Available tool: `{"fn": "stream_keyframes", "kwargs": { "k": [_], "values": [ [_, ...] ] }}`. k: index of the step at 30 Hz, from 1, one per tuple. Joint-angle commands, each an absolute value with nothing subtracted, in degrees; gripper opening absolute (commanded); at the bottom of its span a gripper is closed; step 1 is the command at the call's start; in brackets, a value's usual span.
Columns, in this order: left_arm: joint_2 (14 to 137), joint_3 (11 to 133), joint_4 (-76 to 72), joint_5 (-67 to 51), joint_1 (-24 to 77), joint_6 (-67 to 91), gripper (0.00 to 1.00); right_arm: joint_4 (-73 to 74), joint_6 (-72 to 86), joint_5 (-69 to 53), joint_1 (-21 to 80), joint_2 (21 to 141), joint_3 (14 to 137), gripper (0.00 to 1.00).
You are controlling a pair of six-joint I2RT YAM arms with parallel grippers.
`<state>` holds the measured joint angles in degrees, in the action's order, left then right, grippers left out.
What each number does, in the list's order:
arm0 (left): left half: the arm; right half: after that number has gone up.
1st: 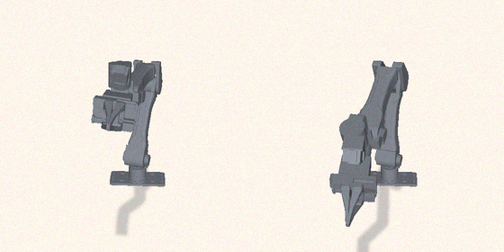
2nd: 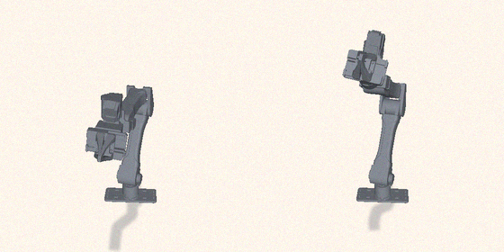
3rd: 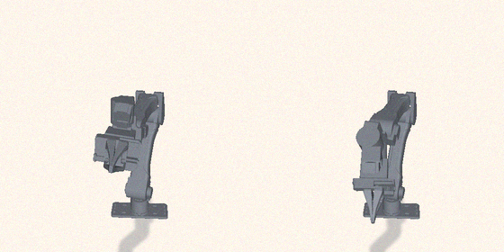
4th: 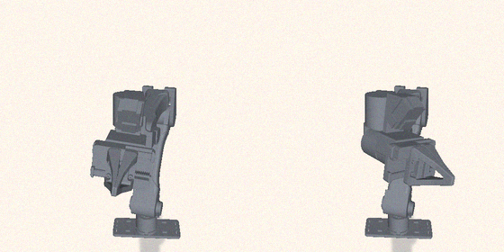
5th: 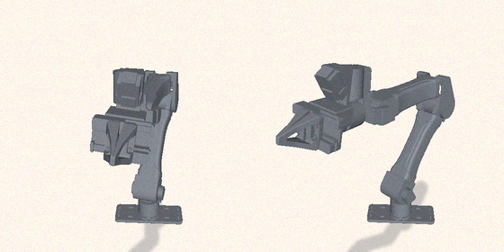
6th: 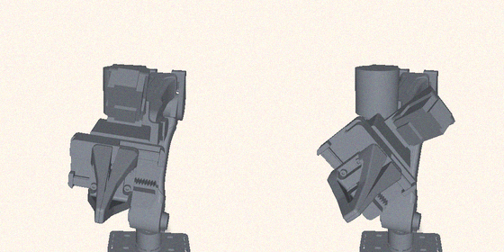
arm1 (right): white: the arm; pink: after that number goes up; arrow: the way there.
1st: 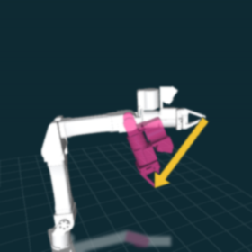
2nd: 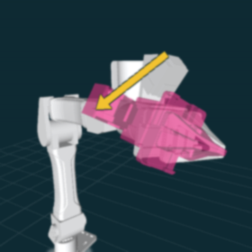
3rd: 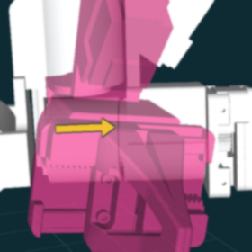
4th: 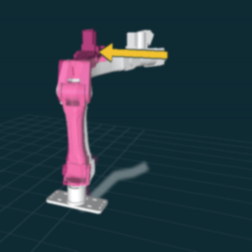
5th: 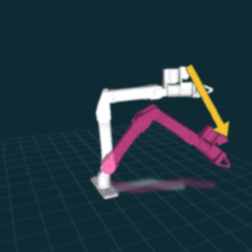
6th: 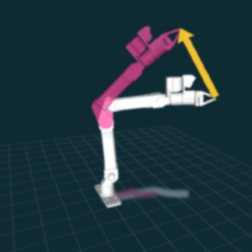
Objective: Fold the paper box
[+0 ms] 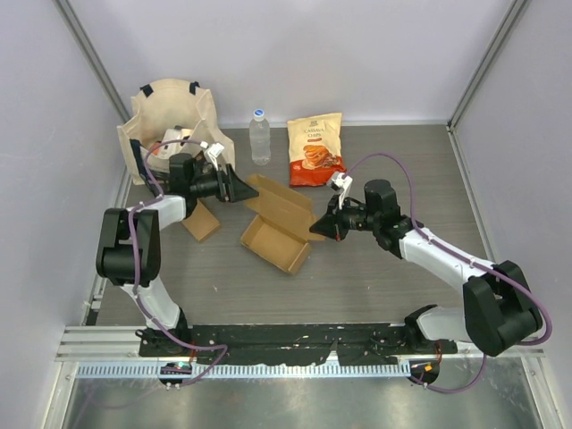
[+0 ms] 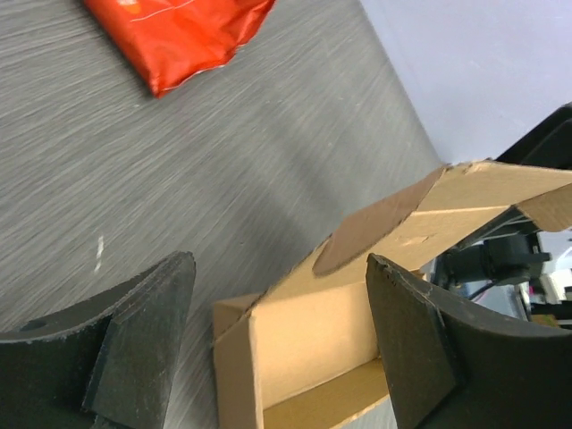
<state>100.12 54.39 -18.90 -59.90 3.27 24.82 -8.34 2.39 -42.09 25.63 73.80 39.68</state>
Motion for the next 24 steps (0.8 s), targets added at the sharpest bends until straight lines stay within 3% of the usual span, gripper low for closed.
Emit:
{"fn": "stream_keyframes", "kwargs": {
  "k": [1,3,4,9,15,18,24],
  "values": [
    [102.56,54.84,-31.95,-65.3,3.87,32.15,0.8,-11.51,2.81,-44.12,25.23,73.65,42.19,0.01],
    [102.92,54.67,-34.97,-65.57,3.87,34.53,0.72,-11.43,2.9,-43.86,25.22,73.65,42.1,0.01],
    [102.57,54.58,-35.24,-65.65,3.87,34.71,0.62,-11.25,2.9,-43.6,25.22,73.57,42.1,0.01],
    [98.53,53.79,-24.13,-61.36,4.3,28.41,0.51,-10.9,4.39,-36.94,25.22,73.3,42.19,0.01],
    [91.41,54.75,-6.28,-48.26,9.13,14.95,0.36,-10.02,6.32,-31.47,25.22,73.57,42.8,0.01],
    [88.69,55.19,-3.0,-42.29,10.28,13.62,0.2,-8.19,6.68,-27.09,25.22,73.04,43.68,0.01],
    [82.28,54.93,-0.18,-22.2,18.18,14.15,0.0,-0.54,12.73,-5.74,29.26,74.7,49.21,0.01]
  ]
}}
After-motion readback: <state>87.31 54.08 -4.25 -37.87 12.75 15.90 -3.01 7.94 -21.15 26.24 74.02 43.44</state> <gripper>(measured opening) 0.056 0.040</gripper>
